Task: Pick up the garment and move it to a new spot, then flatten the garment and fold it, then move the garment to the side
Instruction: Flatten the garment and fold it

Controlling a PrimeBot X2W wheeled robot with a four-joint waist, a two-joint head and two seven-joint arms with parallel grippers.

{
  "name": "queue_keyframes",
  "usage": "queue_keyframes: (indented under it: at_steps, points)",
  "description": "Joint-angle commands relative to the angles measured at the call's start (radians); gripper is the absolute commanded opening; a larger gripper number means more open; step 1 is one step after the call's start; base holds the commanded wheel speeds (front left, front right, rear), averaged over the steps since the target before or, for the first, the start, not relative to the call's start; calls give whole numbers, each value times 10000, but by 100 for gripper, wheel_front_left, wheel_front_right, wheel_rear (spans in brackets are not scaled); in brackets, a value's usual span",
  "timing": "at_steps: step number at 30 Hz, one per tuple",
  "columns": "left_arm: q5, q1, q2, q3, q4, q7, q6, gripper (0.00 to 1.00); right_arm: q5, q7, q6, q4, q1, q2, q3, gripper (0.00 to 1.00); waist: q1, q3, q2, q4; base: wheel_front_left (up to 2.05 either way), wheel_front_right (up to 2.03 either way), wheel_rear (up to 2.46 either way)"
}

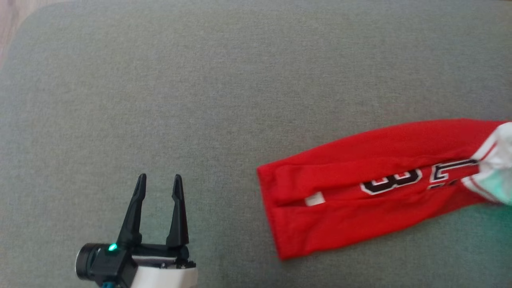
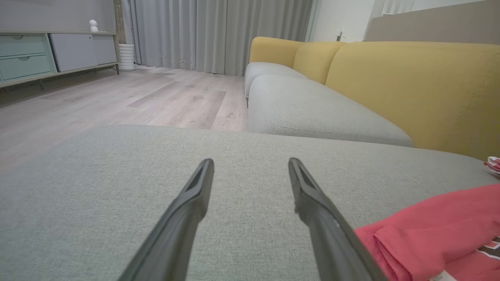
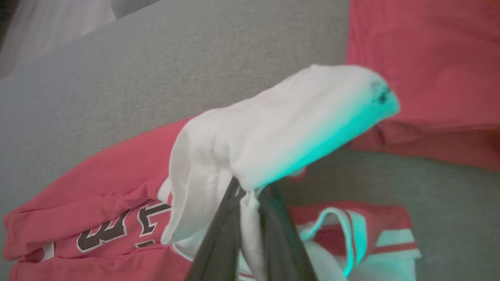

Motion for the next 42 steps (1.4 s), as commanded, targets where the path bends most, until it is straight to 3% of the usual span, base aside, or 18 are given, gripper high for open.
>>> queue_keyframes:
  at_steps: [1,8,13,17,24,38,42]
  points:
    - [30,-20,-42,335,-255,-95,25,100,50,-91,69,-403,-281,-519,-92,0,-1,-40,0,-40,0,0,0]
    - [-146,31,-42,238,-66,-95,49,100,320,149,69,-1919,-161,-1020,602,0,-1,-288,0,-155,0,0,0]
    - [-355,-2,-42,121,13,-95,88,100,554,1040,69,-3806,79,-848,2498,0,-1,-469,0,-93,0,0,0]
    - [-478,-36,-43,30,88,-95,137,100,621,1589,69,-4658,292,-356,4291,0,-1,-562,0,57,0,0,0]
    - [-594,-9,-43,-90,152,-95,236,100,117,1738,69,-4246,106,167,6460,0,-1,-629,0,374,0,0,0]
    - [-688,98,-43,-211,145,-95,351,100,-452,1063,69,-3526,-803,203,7540,0,-1,-648,0,618,0,0,0]
    - [-651,72,-43,-188,195,-95,332,100,-834,349,69,-3274,-1093,453,7881,0,-1,-696,0,567,0,0,0]
